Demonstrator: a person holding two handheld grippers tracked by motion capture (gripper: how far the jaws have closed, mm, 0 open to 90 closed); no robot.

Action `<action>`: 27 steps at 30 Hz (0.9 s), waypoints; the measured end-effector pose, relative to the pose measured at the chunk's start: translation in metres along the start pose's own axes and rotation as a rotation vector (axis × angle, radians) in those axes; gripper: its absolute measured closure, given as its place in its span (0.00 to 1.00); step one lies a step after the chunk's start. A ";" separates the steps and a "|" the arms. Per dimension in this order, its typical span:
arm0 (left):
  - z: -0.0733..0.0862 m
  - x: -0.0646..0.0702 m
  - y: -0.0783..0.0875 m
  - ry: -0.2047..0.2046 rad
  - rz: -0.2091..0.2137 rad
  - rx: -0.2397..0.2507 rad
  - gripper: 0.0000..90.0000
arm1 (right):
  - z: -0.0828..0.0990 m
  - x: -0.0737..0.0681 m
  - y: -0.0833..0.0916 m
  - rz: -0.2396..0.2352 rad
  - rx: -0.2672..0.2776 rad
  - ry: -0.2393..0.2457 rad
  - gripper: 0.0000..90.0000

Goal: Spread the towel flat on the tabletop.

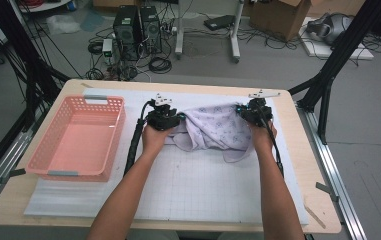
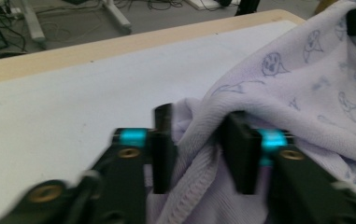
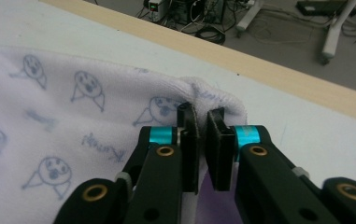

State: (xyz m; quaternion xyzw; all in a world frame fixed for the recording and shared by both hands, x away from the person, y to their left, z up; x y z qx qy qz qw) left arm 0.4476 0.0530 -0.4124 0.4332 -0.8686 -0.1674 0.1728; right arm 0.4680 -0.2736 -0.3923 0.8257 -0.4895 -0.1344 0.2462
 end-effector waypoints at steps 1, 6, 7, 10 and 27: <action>0.002 0.001 0.004 0.010 0.016 0.013 0.56 | 0.000 0.000 0.001 -0.007 -0.003 -0.016 0.91; 0.017 0.013 0.027 -0.037 0.087 0.039 0.53 | -0.001 -0.003 0.023 -0.010 0.030 -0.003 0.75; 0.019 0.015 0.030 -0.050 0.092 0.036 0.53 | -0.001 -0.004 0.031 -0.005 0.046 0.005 0.74; 0.030 0.022 0.042 -0.102 0.119 0.033 0.55 | 0.001 -0.006 0.048 -0.019 0.061 0.008 0.72; 0.069 0.061 0.023 -0.257 0.235 -0.138 0.50 | 0.096 -0.057 0.096 -0.201 -0.037 0.031 0.70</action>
Point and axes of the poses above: each handheld gripper's, and its own axes: y roughly backward along the jaws, z roughly out of its underside, x roughly to its right, the point moved 1 cm from there along -y, roughly forward along the jaws
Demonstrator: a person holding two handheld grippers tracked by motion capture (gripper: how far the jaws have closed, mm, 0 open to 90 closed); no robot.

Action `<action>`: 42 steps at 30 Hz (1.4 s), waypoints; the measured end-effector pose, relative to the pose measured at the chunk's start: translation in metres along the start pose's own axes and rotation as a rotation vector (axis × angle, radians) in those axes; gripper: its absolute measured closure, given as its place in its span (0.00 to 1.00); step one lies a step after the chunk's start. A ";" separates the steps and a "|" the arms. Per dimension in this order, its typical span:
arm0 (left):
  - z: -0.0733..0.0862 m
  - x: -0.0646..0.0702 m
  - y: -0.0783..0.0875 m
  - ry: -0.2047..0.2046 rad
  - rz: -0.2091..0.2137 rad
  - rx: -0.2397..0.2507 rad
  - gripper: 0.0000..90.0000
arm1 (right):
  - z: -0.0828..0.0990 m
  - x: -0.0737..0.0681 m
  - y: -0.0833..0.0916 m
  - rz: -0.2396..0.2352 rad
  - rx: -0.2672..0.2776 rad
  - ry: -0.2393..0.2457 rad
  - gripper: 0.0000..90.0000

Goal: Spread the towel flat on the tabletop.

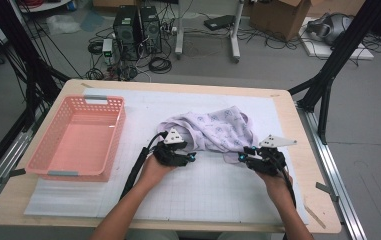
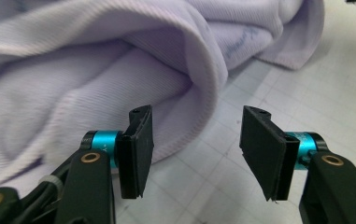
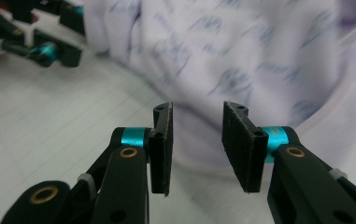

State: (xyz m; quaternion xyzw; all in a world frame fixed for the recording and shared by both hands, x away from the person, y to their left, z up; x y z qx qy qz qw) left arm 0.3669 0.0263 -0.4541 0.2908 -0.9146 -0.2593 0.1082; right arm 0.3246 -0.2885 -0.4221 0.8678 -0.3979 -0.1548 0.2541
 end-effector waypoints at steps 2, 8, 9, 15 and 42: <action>-0.001 0.003 -0.003 -0.027 -0.026 -0.030 0.55 | 0.008 -0.006 -0.005 -0.024 -0.025 0.004 0.70; -0.005 0.009 -0.012 -0.069 -0.102 -0.077 0.84 | 0.015 -0.016 -0.033 -0.022 -0.107 0.034 0.68; -0.005 0.008 -0.012 -0.077 -0.111 -0.079 0.91 | 0.015 -0.015 -0.038 -0.013 -0.114 0.054 0.69; -0.002 0.004 0.006 0.000 -0.071 -0.036 0.97 | 0.017 -0.015 -0.034 0.006 -0.120 0.094 0.96; 0.059 0.064 0.155 0.157 -0.011 0.201 0.97 | 0.086 -0.055 0.119 -0.004 0.023 0.125 0.96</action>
Point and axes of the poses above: each handheld gripper's, and its own axes: y roughly backward along the jaws, z roughly out of its underside, x roughly to its right, the point moved 1 cm from there along -y, roughly forward along the jaws
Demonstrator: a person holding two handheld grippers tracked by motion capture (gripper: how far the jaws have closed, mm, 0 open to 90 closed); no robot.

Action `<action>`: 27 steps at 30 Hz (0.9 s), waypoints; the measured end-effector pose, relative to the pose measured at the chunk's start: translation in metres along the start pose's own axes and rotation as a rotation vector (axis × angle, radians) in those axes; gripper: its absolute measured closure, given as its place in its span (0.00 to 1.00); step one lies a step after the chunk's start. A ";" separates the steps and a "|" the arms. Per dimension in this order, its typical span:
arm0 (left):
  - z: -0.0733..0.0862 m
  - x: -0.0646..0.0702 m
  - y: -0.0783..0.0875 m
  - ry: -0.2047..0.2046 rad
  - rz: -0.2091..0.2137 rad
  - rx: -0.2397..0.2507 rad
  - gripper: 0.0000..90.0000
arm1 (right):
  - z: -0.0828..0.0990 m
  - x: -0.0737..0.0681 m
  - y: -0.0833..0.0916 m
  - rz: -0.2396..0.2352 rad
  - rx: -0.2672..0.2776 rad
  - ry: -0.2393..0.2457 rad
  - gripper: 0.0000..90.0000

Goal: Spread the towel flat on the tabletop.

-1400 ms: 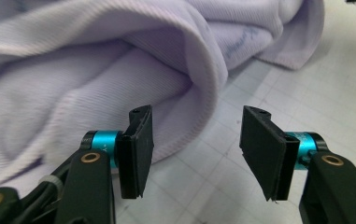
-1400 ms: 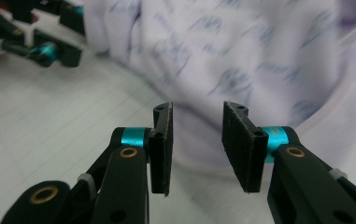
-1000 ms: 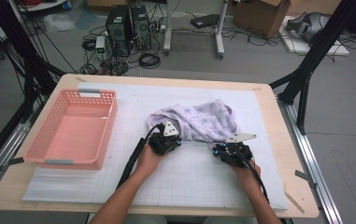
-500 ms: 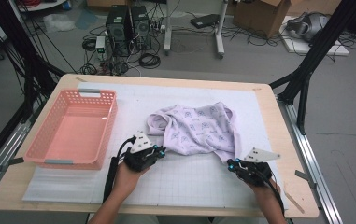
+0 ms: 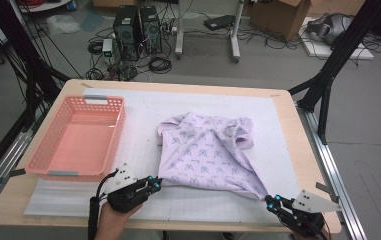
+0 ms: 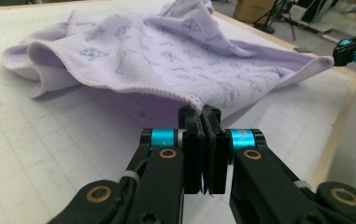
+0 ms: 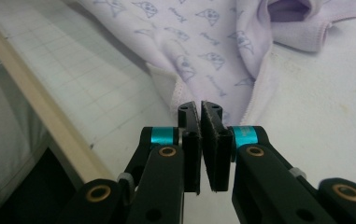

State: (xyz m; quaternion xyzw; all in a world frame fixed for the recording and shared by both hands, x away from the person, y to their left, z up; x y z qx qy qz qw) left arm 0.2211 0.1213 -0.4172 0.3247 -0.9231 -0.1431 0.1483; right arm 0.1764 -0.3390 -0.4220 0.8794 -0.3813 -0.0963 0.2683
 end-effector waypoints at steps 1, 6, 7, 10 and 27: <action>0.001 0.000 0.003 0.006 0.003 0.002 0.97 | 0.002 0.000 0.005 -0.002 -0.003 -0.001 0.96; 0.000 -0.009 0.006 0.054 0.004 0.004 0.75 | 0.014 0.004 0.021 -0.009 -0.029 -0.012 0.93; 0.000 -0.011 0.004 0.072 -0.003 0.005 0.64 | 0.015 0.006 0.023 -0.009 -0.021 -0.028 0.88; 0.000 -0.019 -0.006 0.101 -0.016 -0.016 0.48 | 0.010 0.012 0.023 -0.017 0.028 -0.094 0.74; 0.011 -0.023 -0.071 -0.033 -0.188 -0.258 0.71 | -0.034 0.030 -0.085 -0.001 -0.120 -0.025 0.58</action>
Point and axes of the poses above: each handheld gripper's, and its own axes: y roughly backward along the jaws, z roughly out of its underside, x roughly to its right, the point moved 1 cm from there along -y, roughly forward along the jaws
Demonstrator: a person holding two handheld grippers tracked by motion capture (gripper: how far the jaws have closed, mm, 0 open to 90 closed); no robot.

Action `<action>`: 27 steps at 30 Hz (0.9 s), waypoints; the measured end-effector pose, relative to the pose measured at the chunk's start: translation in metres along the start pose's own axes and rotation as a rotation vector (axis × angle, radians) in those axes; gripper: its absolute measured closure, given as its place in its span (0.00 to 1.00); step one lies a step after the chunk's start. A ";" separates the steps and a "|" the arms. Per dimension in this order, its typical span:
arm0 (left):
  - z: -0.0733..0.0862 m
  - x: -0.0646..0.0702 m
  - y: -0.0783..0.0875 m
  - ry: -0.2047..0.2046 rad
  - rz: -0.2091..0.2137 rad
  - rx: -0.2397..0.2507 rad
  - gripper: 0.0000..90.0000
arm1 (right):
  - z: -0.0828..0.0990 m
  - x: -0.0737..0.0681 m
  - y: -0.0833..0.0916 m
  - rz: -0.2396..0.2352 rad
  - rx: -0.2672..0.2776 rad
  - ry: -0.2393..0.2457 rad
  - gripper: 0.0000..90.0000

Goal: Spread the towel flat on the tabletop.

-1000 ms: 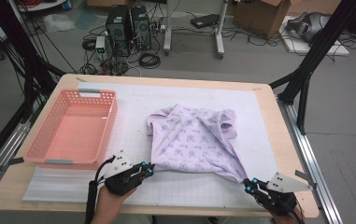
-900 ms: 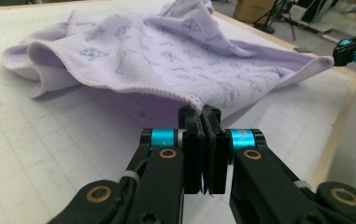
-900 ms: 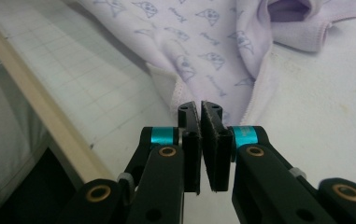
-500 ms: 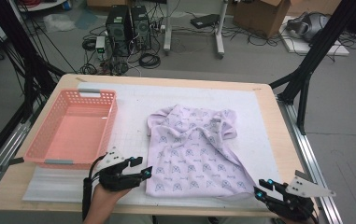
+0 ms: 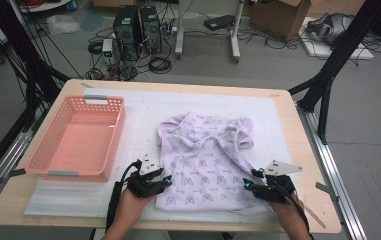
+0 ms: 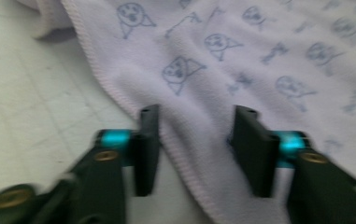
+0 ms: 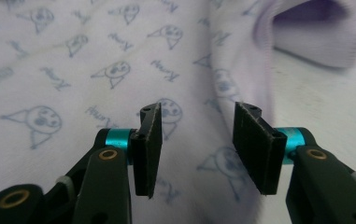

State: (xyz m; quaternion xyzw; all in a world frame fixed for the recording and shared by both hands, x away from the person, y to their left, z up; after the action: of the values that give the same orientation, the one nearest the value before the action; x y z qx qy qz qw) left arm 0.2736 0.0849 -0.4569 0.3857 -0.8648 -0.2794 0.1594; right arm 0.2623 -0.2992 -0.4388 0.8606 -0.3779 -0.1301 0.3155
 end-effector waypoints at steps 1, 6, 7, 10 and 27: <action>-0.001 -0.002 0.000 0.015 0.041 0.002 0.85 | -0.001 -0.001 -0.007 -0.004 -0.017 0.013 0.58; -0.009 -0.011 -0.005 0.067 0.064 0.052 0.96 | -0.009 0.000 -0.030 -0.053 -0.062 0.046 0.74; -0.013 -0.013 -0.006 0.081 0.065 0.064 0.96 | -0.010 0.001 -0.032 -0.075 -0.059 0.044 0.86; -0.024 -0.023 -0.008 0.109 0.064 0.100 0.96 | -0.015 0.003 -0.035 -0.091 -0.076 0.075 0.98; -0.076 -0.064 -0.052 0.141 -0.078 0.159 0.96 | -0.052 0.060 -0.063 0.177 0.079 -0.042 0.98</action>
State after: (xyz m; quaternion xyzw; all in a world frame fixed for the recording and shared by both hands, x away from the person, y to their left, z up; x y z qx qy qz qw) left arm 0.3824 0.0778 -0.4321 0.4493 -0.8552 -0.1880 0.1775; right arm 0.3630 -0.2871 -0.4386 0.8328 -0.4637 -0.1048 0.2837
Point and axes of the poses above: each handheld gripper's, and its own axes: y roughly backward along the jaws, z roughly out of its underside, x roughly to its right, the point moved 1 cm from there along -y, roughly forward along the jaws
